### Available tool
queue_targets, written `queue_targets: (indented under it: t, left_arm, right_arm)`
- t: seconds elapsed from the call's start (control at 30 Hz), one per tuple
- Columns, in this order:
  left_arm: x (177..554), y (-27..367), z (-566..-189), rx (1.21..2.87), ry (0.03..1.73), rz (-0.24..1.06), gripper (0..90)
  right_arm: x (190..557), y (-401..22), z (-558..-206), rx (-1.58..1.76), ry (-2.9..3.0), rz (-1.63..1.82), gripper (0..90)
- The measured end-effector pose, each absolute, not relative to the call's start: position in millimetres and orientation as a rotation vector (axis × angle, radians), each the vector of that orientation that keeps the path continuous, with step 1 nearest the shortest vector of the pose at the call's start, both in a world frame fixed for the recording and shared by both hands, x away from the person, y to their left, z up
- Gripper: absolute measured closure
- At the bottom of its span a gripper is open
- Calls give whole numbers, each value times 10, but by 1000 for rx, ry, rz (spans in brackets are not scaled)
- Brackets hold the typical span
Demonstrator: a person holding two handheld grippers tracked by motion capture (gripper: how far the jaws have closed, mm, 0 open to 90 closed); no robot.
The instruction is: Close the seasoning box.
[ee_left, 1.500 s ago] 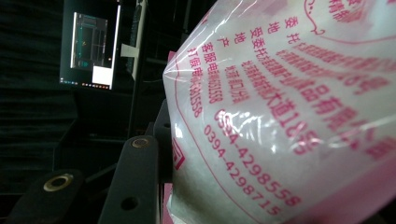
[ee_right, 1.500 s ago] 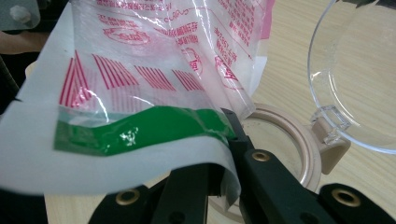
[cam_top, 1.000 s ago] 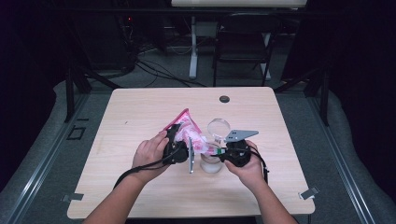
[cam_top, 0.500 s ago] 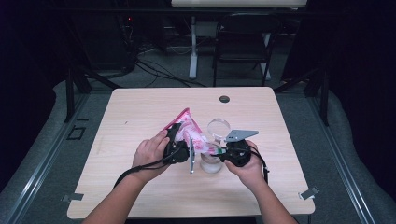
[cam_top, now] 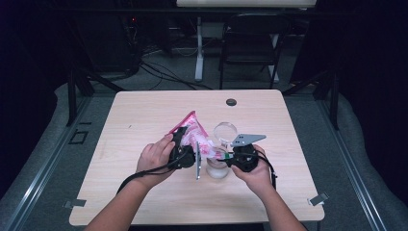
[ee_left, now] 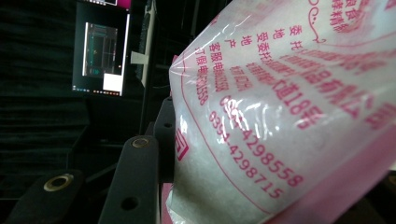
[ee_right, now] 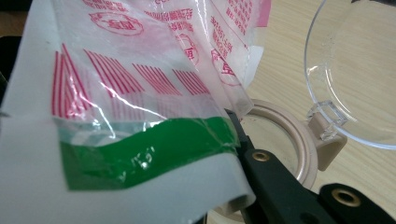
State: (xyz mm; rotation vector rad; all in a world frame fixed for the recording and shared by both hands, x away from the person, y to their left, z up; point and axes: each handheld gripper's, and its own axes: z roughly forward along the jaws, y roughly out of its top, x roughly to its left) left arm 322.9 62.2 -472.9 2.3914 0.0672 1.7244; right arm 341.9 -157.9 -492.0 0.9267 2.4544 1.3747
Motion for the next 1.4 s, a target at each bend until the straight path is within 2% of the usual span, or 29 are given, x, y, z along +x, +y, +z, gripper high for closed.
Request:
queue_targets:
  t: [1.4]
  left_arm:
    - [3212,581,-4702,2379,40,1746,630]
  right_arm:
    - [3439,-1585,-4955,945,2450,1360,900]
